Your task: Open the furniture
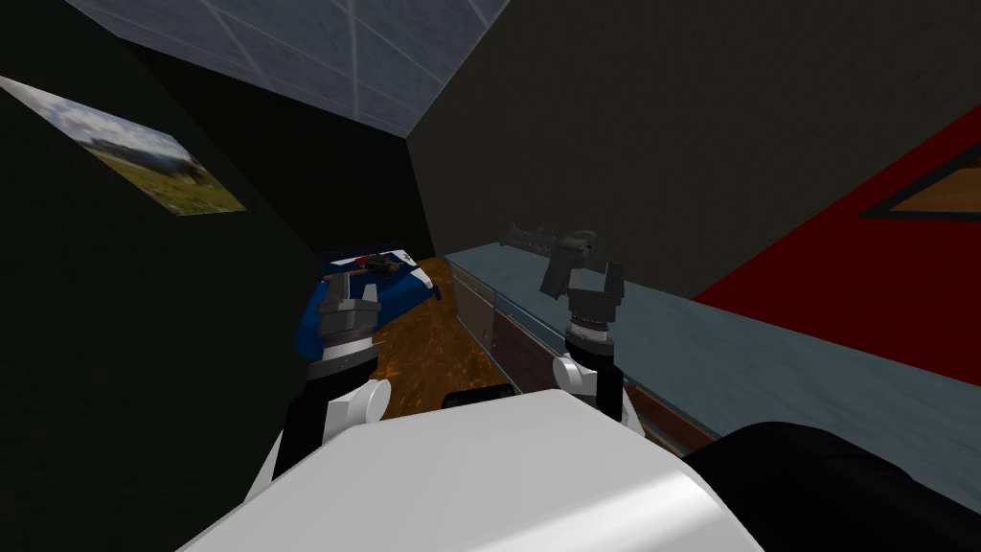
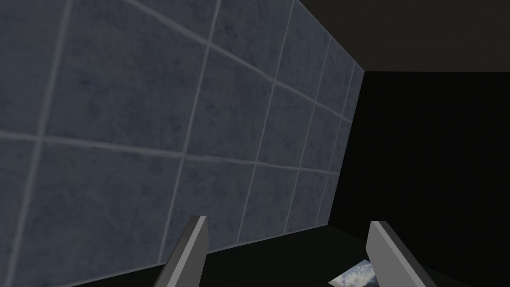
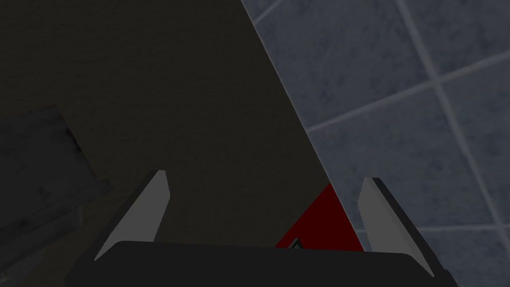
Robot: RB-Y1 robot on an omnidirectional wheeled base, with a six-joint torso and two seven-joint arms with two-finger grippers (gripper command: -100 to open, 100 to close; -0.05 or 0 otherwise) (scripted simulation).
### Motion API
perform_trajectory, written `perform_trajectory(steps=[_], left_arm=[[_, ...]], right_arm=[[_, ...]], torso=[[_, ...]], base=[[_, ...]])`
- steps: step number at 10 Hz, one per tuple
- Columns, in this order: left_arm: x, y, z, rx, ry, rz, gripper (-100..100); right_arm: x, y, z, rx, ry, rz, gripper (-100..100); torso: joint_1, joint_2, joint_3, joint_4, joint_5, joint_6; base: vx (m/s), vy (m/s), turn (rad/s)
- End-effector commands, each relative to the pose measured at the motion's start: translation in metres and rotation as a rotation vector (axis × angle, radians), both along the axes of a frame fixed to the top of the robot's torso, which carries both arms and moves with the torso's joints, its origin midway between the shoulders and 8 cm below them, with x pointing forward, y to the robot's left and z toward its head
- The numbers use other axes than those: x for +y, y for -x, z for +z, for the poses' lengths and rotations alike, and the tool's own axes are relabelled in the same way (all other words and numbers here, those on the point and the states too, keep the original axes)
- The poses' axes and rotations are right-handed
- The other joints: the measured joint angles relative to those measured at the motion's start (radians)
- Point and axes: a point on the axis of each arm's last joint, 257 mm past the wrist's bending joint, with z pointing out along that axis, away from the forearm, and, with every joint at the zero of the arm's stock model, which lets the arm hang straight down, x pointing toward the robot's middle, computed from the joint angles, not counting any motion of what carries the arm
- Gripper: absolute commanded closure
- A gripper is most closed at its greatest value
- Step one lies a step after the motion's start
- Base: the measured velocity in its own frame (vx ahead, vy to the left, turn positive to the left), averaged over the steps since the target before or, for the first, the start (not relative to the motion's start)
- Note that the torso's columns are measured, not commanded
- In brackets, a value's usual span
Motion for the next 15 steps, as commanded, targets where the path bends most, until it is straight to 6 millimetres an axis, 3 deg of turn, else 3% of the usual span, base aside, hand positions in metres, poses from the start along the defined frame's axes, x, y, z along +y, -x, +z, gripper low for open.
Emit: perform_trajectory(steps=[1,9,10,12,15], left_arm=[[0.0,0.0,0.0,0.0,0.0,0.0,0],[0.0,0.0,0.0,0.0,0.0,0.0,0],[0.0,0.0,0.0,0.0,0.0,0.0,0],[0.0,0.0,0.0,0.0,0.0,0.0,0],[0.0,0.0,0.0,0.0,0.0,0.0,0]], right_arm=[[0.0,0.0,0.0,0.0,0.0,0.0,0],[0.0,0.0,0.0,0.0,0.0,0.0,0],[0.006,-0.003,-0.001,0.013,0.046,0.004,-100],[0.014,-0.007,-0.004,0.036,0.126,0.0,-100],[0.028,-0.016,-0.013,0.077,0.28,-0.028,-100]], torso=[[0.0,0.041,-0.082,0.041,0.0,0.0],[0.0,0.618,-1.234,0.617,0.0,0.0],[0.0,0.691,-1.382,0.691,0.0,0.0],[0.002,0.733,-1.471,0.734,0.001,0.0],[0.001,0.737,-1.477,0.738,0.0,0.0]], base=[[0.0,0.0,0.0],[0.0,0.0,0.0],[0.016,0.014,-0.01],[0.026,0.048,-0.023],[0.052,0.077,-0.031]])
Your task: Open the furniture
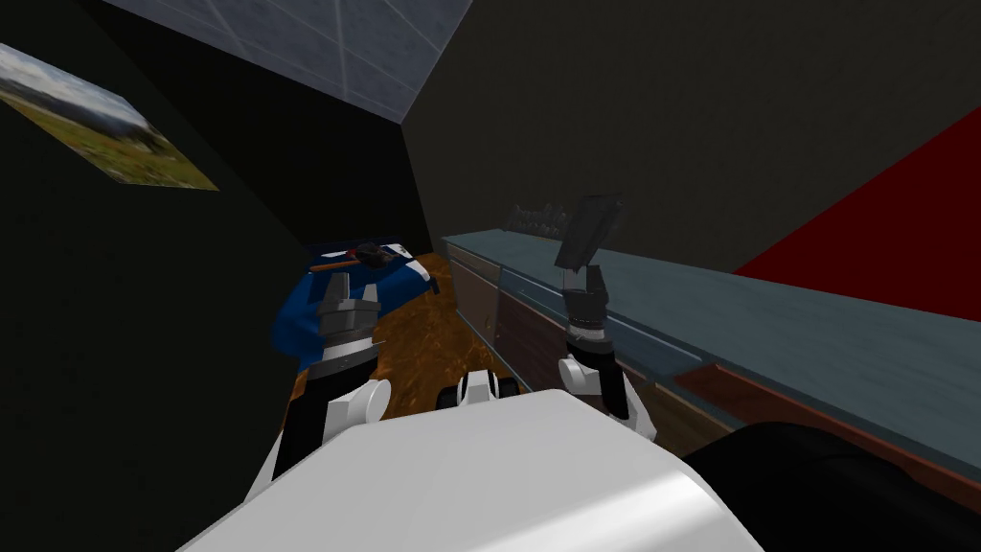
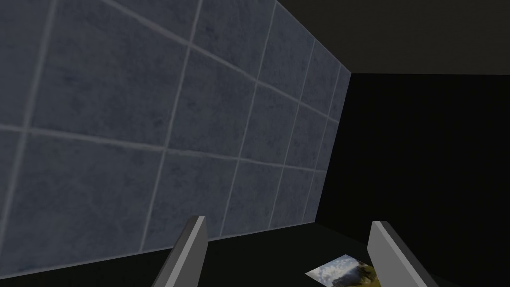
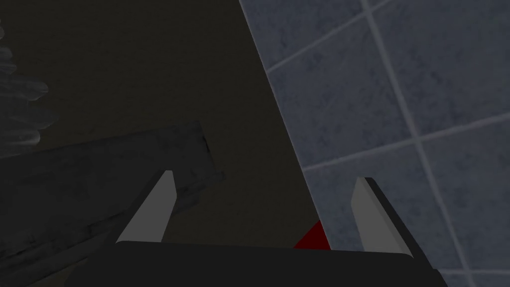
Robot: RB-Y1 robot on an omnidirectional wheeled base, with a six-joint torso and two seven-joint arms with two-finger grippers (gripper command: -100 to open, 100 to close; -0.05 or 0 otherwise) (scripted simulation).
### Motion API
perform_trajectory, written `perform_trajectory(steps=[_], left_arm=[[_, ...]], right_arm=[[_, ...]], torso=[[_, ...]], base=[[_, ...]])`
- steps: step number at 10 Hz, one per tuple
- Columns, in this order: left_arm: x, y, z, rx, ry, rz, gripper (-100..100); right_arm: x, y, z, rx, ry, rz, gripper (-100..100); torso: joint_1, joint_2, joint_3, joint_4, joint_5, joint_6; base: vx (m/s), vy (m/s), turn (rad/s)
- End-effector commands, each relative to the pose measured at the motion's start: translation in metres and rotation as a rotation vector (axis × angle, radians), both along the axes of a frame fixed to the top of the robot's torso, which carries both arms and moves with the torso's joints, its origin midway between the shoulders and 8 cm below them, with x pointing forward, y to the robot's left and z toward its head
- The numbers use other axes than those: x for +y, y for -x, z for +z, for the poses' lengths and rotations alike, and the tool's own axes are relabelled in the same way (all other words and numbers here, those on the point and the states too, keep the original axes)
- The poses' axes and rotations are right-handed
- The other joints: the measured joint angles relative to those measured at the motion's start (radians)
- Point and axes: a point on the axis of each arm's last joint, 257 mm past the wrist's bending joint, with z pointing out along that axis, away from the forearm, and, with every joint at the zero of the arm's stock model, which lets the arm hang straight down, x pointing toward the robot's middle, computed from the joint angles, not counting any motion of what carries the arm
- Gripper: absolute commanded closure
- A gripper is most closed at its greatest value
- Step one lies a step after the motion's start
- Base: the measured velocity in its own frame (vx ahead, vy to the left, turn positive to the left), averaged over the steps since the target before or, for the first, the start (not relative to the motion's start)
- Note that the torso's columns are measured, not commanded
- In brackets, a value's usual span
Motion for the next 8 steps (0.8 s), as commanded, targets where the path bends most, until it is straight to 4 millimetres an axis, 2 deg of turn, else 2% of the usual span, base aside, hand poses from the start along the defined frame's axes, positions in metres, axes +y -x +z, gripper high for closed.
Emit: perform_trajectory(steps=[1,8], left_arm=[[0.0,0.0,0.0,0.0,0.0,0.0,0],[0.0,0.0,0.0,0.0,0.0,0.0,0]], right_arm=[[0.011,-0.009,-0.01,0.033,0.147,-0.032,-100],[0.034,-0.031,-0.049,0.086,0.623,-0.171,-100]], torso=[[0.0,0.0,0.0,0.0,0.0,0.0],[0.001,0.001,0.001,0.0,0.0,0.0]], base=[[0.059,0.097,-0.035],[0.072,0.127,-0.051]])
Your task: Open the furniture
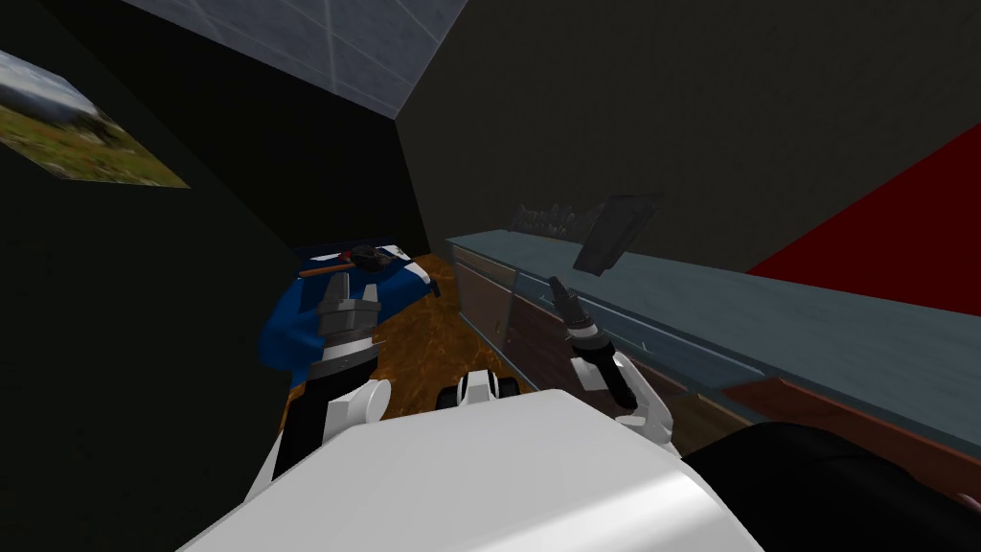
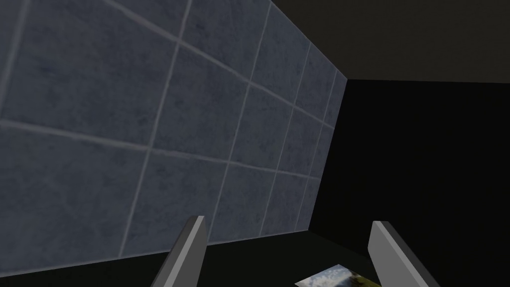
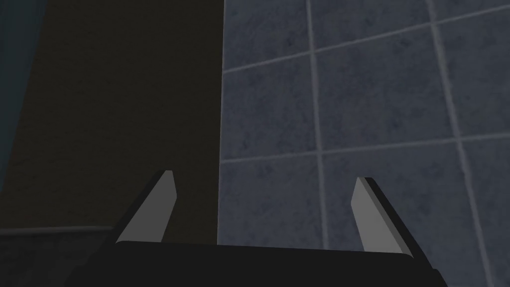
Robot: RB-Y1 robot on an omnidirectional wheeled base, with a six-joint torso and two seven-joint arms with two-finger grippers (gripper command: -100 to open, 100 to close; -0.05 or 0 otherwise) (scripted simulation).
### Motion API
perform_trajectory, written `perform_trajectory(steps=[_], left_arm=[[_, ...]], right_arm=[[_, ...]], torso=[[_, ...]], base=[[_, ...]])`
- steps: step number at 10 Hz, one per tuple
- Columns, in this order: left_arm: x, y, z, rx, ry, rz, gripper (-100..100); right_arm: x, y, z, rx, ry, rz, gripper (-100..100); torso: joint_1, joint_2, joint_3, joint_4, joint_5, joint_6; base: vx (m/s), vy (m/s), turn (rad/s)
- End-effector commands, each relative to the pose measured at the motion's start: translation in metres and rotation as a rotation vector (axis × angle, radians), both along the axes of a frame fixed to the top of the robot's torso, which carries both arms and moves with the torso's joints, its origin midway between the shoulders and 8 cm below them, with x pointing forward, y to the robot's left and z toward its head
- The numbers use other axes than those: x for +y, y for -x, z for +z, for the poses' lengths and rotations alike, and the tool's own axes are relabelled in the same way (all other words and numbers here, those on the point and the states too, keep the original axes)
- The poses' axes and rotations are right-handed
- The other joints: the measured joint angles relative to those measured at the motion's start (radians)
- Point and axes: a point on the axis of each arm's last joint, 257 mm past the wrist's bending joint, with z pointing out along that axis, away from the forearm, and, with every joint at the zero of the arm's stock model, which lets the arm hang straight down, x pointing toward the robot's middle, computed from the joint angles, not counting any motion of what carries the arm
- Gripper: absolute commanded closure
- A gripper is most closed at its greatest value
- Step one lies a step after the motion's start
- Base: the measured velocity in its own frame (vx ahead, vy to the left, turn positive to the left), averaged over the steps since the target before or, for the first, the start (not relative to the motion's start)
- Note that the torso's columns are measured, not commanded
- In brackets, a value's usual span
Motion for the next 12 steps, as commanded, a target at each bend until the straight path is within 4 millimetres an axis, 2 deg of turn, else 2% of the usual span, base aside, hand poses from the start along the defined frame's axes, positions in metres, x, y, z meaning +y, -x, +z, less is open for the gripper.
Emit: perform_trajectory(steps=[1,3,6,7,12], left_arm=[[0.0,0.0,0.0,0.0,0.0,0.0,0],[0.0,0.0,0.0,0.0,0.0,0.0,0],[0.0,0.0,0.0,0.0,0.0,0.0,0],[0.0,0.0,0.0,0.0,0.0,0.0,0],[0.0,0.0,0.0,0.0,0.0,0.0,0]], right_arm=[[0.005,-0.007,-0.017,0.007,0.196,-0.053,-100],[0.007,-0.011,-0.025,0.007,0.284,-0.074,-100],[0.006,-0.021,-0.049,0.005,0.523,-0.128,-100],[0.007,-0.021,-0.051,0.004,0.537,-0.129,-100],[-0.007,-0.037,-0.09,-0.014,0.898,-0.194,-100]], torso=[[-0.001,-0.001,0.0,0.0,0.0,0.0],[-0.002,0.0,0.0,0.0,0.0,0.0],[-0.001,0.001,0.0,0.0,0.0,0.0],[0.0,-0.001,-0.001,0.0,0.0,0.0],[-0.002,0.0,0.0,0.0,0.0,0.0]], base=[[0.087,0.144,-0.054],[0.075,0.119,-0.037],[0.069,0.121,-0.052],[0.051,0.102,-0.02],[0.052,0.12,-0.045]])
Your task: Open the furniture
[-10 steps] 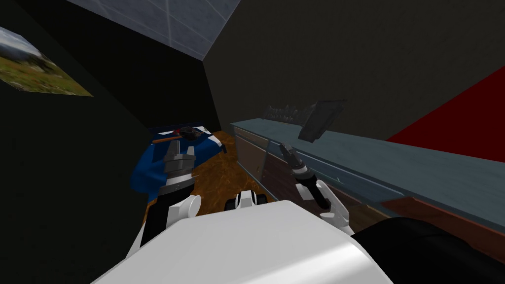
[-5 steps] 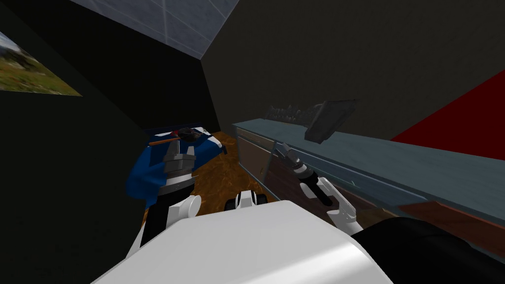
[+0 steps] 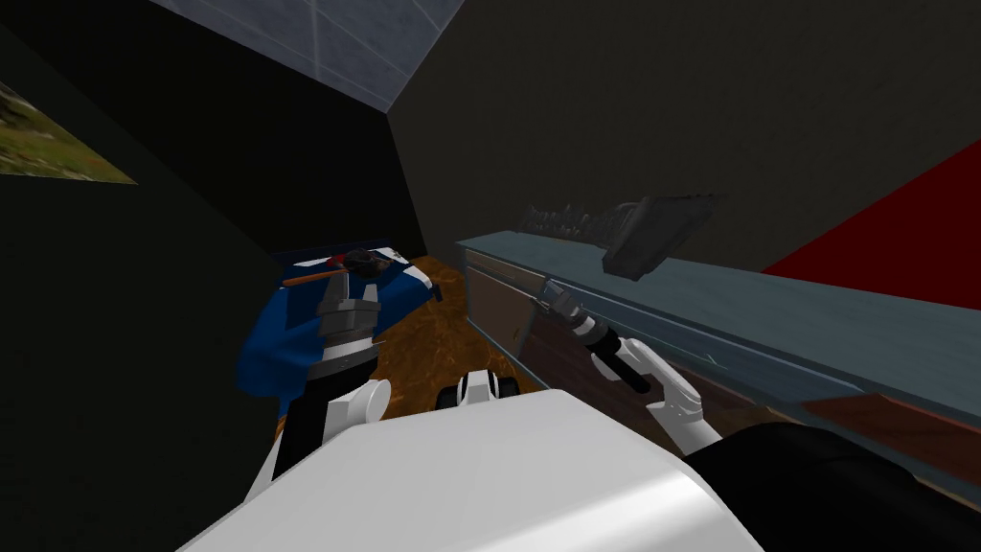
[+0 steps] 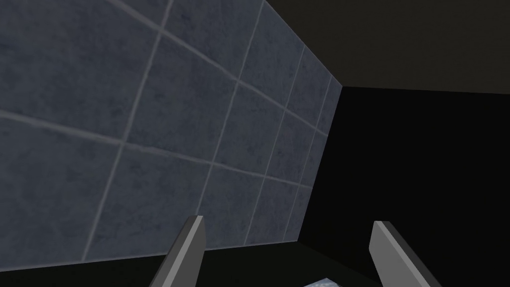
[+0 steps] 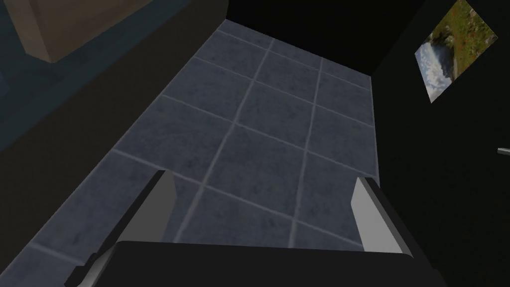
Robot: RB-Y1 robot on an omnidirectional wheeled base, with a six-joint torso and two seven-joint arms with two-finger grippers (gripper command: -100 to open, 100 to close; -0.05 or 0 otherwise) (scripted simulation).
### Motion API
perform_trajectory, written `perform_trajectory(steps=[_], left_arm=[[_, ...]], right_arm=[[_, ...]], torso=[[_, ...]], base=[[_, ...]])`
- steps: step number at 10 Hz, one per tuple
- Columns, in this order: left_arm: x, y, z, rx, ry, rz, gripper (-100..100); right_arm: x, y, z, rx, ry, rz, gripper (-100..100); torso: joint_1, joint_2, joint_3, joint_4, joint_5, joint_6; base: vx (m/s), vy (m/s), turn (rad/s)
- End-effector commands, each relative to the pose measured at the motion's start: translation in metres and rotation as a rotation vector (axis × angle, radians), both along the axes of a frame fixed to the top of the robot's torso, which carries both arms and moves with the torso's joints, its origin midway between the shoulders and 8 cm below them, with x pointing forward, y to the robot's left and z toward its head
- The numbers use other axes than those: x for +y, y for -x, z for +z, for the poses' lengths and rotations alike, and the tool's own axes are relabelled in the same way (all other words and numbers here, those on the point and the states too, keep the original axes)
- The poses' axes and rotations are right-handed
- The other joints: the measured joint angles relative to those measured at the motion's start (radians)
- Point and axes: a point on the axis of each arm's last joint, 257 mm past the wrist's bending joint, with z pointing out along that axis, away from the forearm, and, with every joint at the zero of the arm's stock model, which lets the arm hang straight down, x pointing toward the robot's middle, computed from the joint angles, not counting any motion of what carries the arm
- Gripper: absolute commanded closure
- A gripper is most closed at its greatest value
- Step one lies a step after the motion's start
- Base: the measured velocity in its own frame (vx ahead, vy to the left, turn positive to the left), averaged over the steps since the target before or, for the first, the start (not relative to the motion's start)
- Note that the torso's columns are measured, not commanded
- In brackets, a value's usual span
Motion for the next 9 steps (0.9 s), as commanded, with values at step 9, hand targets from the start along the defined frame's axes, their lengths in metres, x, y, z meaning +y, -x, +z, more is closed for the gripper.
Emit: perform_trajectory(steps=[9], left_arm=[[0.0,0.0,0.0,0.0,0.0,0.0,0]], right_arm=[[-0.059,-0.032,-0.06,-0.04,0.674,-0.084,-100]], torso=[[0.001,0.0,0.0,0.0,0.0,0.0]], base=[[0.055,0.11,-0.04]])
